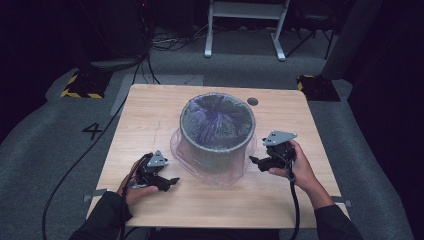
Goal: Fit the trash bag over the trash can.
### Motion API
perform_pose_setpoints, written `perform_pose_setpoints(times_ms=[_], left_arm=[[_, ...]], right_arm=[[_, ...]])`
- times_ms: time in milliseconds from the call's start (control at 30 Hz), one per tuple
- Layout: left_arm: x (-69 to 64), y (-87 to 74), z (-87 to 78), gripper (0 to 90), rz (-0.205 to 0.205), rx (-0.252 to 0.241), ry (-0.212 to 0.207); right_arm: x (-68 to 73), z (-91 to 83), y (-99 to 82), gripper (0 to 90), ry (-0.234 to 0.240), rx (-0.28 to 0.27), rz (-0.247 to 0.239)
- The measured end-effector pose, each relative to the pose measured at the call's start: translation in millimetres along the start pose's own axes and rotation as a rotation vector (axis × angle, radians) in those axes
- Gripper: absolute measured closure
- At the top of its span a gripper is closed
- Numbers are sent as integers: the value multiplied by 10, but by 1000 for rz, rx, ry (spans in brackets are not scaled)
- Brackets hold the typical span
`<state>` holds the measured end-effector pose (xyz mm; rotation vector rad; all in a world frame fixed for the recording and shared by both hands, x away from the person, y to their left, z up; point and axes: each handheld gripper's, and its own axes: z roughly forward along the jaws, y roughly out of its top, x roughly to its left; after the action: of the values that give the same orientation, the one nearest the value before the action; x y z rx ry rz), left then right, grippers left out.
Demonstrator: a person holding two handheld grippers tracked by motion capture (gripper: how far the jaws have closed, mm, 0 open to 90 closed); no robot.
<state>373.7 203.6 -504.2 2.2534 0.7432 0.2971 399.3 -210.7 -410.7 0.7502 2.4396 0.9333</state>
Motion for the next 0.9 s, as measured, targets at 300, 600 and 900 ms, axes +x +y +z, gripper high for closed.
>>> perform_pose_setpoints(times_ms=[300,600,900], left_arm=[[0,0,0,133,0,0,0],[0,0,0,133,0,0,0],[1,0,2,133,1,-2,-1]], right_arm=[[-14,73,-117,202,2,31,1],[-27,114,-248,208,18,52,27],[-44,140,-422,211,12,71,60]])
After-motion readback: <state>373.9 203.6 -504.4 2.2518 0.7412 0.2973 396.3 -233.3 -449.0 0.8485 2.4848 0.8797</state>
